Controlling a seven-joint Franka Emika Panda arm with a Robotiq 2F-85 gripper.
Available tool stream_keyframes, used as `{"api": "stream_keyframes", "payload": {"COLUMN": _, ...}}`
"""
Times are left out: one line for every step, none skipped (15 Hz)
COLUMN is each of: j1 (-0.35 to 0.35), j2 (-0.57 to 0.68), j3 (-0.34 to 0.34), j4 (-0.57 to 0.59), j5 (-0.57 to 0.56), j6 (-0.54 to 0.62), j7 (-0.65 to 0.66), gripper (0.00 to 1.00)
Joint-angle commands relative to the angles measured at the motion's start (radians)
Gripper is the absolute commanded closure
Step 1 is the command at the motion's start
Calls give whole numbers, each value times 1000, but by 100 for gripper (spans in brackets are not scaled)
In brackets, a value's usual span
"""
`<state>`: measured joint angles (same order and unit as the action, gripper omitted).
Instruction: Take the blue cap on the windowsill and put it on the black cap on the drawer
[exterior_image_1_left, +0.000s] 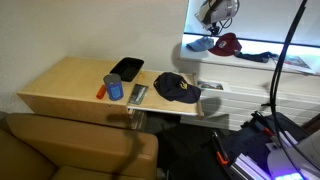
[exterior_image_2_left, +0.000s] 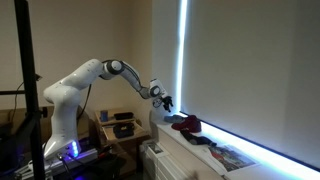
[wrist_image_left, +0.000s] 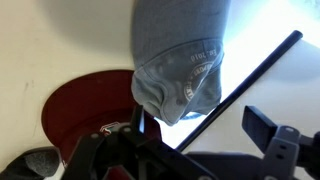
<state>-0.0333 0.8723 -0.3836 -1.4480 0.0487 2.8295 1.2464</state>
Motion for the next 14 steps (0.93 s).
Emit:
{"api": "stream_keyframes", "payload": {"j1": 1, "j2": 6, "j3": -1, "j4": 2, "j5": 9, "j6": -1, "j7": -8, "gripper": 0}}
{"api": "stream_keyframes", "payload": {"j1": 1, "j2": 5, "j3": 0, "j4": 0, "j5": 9, "j6": -1, "j7": -9, "gripper": 0}}
{"api": "stream_keyframes", "payload": {"j1": 1, "j2": 3, "j3": 0, "j4": -1, "j5": 9, "j6": 0, "j7": -9, "gripper": 0}}
{"api": "stream_keyframes", "payload": {"j1": 1, "j2": 3, "j3": 0, "j4": -1, "j5": 9, "j6": 0, "j7": -9, "gripper": 0}}
{"api": "stream_keyframes", "payload": {"j1": 19, "j2": 39, "j3": -30, "j4": 18, "j5": -4, "j6": 16, "j7": 16, "gripper": 0}}
{"api": "stream_keyframes", "payload": {"j1": 18, "j2": 74, "j3": -35, "j4": 38, "j5": -6, "j6": 41, "j7": 23, "gripper": 0}}
{"api": "stream_keyframes", "payload": {"j1": 24, "j2": 118, "j3": -51, "j4": 64, "j5": -5, "j6": 75, "j7": 44, "gripper": 0}}
{"api": "stream_keyframes", "payload": {"j1": 24, "j2": 149, "j3": -56, "j4": 85, "j5": -1, "j6": 102, "j7": 46, "gripper": 0}}
{"api": "stream_keyframes", "payload": {"j1": 23, "j2": 180, "j3": -59, "j4": 108, "j5": 7, "j6": 115, "j7": 48, "gripper": 0}}
{"api": "stream_keyframes", "payload": {"j1": 25, "j2": 217, "j3": -69, "j4": 137, "j5": 15, "j6": 140, "j7": 56, "gripper": 0}}
{"api": "stream_keyframes", "payload": {"j1": 22, "j2": 253, "j3": -72, "j4": 171, "j5": 25, "j6": 164, "j7": 63, "gripper": 0}}
{"api": "stream_keyframes", "payload": {"j1": 25, "j2": 290, "j3": -87, "j4": 206, "j5": 31, "j6": 182, "j7": 74, "gripper": 0}}
{"api": "stream_keyframes", "payload": {"j1": 24, "j2": 325, "j3": -98, "j4": 243, "j5": 38, "j6": 192, "j7": 82, "gripper": 0}}
{"api": "stream_keyframes", "payload": {"j1": 20, "j2": 360, "j3": -110, "j4": 286, "j5": 46, "j6": 196, "j7": 94, "gripper": 0}}
